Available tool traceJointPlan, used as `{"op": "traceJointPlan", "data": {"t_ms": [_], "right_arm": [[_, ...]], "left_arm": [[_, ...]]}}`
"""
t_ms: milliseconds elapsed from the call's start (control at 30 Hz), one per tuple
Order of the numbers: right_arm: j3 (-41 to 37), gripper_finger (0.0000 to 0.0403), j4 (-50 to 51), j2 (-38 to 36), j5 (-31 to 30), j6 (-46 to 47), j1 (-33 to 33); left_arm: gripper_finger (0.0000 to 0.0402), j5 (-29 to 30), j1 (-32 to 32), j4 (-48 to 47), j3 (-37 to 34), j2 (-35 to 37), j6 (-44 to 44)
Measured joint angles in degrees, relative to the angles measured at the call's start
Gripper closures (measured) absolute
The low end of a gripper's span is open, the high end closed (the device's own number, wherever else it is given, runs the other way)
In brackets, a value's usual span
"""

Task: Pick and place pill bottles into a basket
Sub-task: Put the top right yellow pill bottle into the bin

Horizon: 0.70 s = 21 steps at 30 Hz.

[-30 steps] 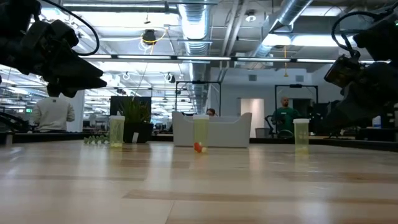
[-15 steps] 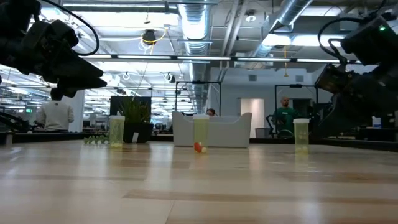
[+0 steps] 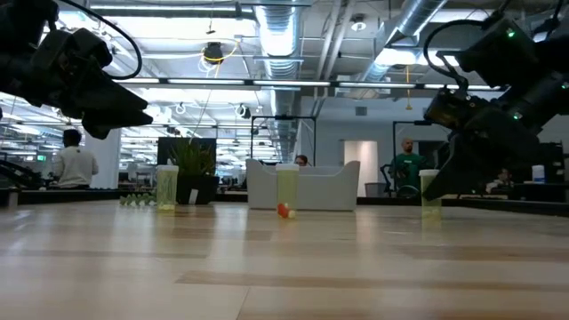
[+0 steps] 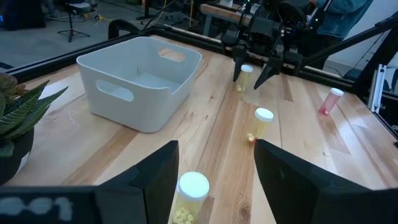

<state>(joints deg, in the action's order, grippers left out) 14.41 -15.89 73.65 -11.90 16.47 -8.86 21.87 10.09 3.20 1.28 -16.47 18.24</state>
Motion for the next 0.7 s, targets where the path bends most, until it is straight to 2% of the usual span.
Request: {"op": "traceJointPlan", "data": {"t_ms": [300, 400, 533, 700], "right_arm": [[0.5, 0.0284, 0.6, 0.0, 0.0, 0.0, 0.0], [0.5, 0.0307, 0.5, 0.0, 0.0, -0.1, 0.0], [0.8, 0.0313, 0.7, 0.0, 0.1, -0.5, 0.0], [3.2, 0.0297, 0.8, 0.0, 0.5, -4.3, 0.2]], "left_arm": [[0.0203, 0.0, 0.0, -0.5, 0.0, 0.0, 0.0], [0.0203, 0.0, 0.0, -0.6, 0.0, 0.0, 0.0], [0.0203, 0.0, 0.0, -0.7, 0.0, 0.0, 0.0], [0.0203, 0.0, 0.0, -0.8, 0.0, 0.0, 0.0]]}}
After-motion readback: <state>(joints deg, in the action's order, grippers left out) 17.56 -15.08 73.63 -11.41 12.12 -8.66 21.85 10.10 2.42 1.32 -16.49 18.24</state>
